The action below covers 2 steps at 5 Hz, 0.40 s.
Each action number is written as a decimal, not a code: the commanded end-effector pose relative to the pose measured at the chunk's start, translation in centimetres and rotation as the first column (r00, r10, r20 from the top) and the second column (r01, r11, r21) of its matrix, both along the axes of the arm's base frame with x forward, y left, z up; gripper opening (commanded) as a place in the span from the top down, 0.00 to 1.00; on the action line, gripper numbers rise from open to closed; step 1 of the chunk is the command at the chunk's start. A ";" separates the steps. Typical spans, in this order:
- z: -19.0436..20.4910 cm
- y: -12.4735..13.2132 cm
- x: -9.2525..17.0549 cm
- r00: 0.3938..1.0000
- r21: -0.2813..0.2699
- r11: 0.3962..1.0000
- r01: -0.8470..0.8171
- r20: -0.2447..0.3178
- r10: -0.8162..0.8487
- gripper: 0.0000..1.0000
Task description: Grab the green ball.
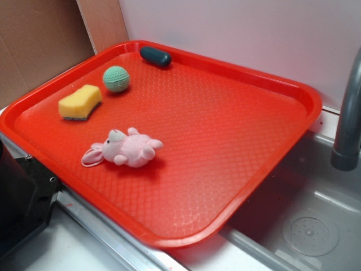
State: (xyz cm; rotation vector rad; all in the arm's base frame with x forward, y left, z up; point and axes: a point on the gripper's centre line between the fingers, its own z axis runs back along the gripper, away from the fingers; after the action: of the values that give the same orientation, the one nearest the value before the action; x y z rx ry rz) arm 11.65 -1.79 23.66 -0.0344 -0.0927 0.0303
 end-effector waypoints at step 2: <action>-0.5 1.1 0.5 0.999 0.012 0.999 -0.040 0.012 0.040 0.00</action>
State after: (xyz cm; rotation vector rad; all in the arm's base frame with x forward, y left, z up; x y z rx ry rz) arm 13.02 0.41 21.61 0.0065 -0.1015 0.0932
